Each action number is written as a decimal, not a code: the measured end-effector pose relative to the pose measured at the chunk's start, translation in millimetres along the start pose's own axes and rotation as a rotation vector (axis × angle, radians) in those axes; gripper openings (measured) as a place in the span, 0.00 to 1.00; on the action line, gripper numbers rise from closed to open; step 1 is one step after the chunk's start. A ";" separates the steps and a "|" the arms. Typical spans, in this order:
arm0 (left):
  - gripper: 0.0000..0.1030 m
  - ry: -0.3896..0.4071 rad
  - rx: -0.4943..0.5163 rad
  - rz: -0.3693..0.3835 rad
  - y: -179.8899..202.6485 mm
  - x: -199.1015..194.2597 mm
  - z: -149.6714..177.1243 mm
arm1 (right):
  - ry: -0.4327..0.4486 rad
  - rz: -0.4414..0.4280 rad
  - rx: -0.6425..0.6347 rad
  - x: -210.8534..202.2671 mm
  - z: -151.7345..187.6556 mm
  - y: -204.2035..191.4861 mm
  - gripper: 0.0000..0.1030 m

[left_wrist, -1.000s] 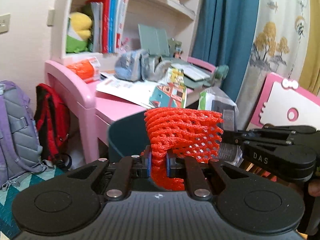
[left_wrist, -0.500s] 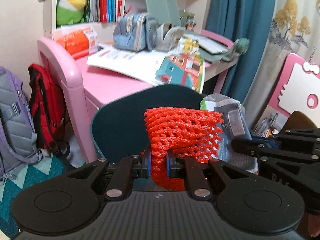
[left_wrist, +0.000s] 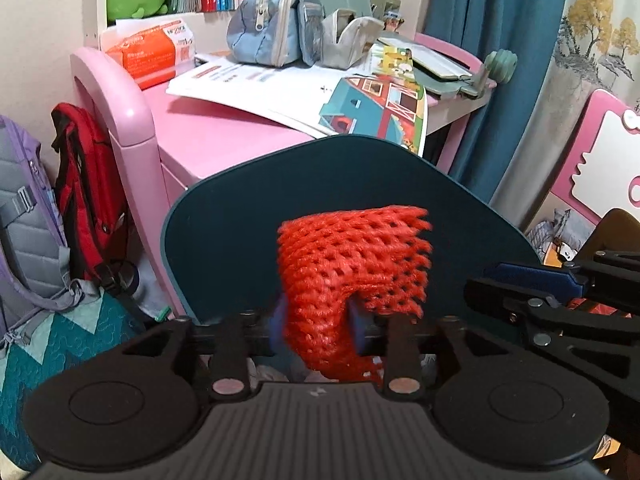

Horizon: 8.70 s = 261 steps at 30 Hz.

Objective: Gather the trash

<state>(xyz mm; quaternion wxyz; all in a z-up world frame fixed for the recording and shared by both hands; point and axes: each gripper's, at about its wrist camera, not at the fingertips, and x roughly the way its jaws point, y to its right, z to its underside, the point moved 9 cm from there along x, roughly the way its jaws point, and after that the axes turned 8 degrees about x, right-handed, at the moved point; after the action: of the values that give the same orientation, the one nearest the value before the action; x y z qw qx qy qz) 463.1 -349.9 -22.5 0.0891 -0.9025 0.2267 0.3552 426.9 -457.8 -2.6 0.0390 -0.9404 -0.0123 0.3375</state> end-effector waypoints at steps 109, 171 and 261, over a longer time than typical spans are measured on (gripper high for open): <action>0.99 -0.512 -0.624 -0.205 -430.7 163.8 657.3 | -0.951 0.168 0.119 424.9 544.9 -252.3 0.57; 0.03 -0.513 -0.682 -0.223 -454.6 71.9 657.1 | -0.744 -0.134 -0.175 344.6 414.8 -329.6 0.17; 0.40 0.098 -0.344 -0.232 -255.6 -189.2 251.4 | 0.091 -0.421 -0.166 -65.3 90.7 -256.8 0.17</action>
<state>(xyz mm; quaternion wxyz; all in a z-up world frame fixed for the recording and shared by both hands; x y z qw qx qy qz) 310.8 21.8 -77.6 -0.0373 -0.9407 0.0613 0.3317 319.7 -199.3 -10.0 0.0316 -0.9313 -0.2344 0.2770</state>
